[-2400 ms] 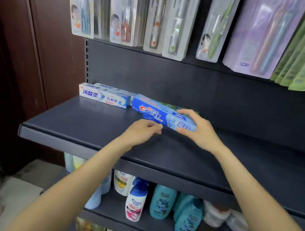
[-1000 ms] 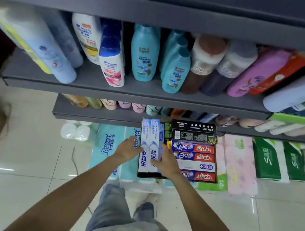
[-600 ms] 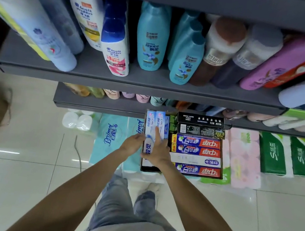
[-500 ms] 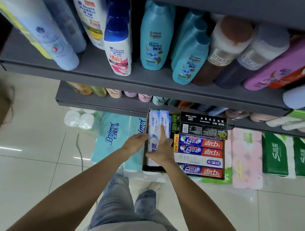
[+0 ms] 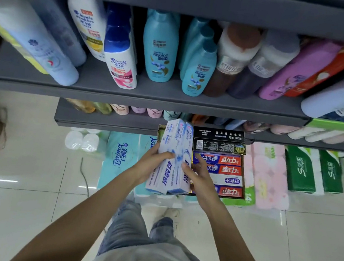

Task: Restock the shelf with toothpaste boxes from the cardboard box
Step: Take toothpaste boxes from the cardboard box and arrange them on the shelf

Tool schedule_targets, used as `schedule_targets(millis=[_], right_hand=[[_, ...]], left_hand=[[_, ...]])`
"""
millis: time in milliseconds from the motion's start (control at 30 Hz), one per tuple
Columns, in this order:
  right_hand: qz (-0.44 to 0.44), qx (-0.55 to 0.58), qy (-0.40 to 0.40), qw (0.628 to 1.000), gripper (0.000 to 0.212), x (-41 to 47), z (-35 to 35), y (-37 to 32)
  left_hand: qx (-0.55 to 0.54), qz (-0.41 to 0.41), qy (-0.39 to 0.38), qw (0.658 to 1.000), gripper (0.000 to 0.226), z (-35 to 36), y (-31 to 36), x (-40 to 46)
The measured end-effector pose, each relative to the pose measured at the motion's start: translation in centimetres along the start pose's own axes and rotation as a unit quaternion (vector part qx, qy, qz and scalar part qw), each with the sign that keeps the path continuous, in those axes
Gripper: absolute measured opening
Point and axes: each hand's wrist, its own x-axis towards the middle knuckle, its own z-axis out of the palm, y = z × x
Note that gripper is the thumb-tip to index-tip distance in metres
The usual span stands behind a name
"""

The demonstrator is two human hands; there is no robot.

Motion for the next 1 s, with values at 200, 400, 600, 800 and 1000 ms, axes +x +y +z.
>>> schedule_targets(millis=[200, 400, 600, 800, 1000], right_hand=[[-0.002, -0.028, -0.027, 0.999, 0.039, -1.4, -1.3, -1.6], [-0.049, 0.084, -0.016, 0.995, 0.040, -3.2, -2.4, -2.6], [-0.074, 0.079, -0.038, 0.993, 0.040, -4.7, -3.0, -3.9], [-0.129, -0.016, -0.034, 0.991, 0.052, -5.5, -2.4, -5.4], [-0.188, -0.063, -0.119, 0.973, 0.065, -7.3, -1.8, -7.7]], left_hand=[[-0.014, 0.044, -0.040, 0.998, 0.053, 0.6, 0.6, -2.1], [-0.110, 0.063, -0.015, 0.992, 0.058, 0.8, 1.5, -3.5], [-0.074, 0.071, 0.011, 0.995, 0.055, 1.2, 2.5, -5.3], [-0.161, 0.150, -0.002, 0.976, 0.054, 1.3, 3.8, -8.5], [-0.180, 0.180, 0.038, 0.966, 0.030, 0.3, 4.2, -11.9]])
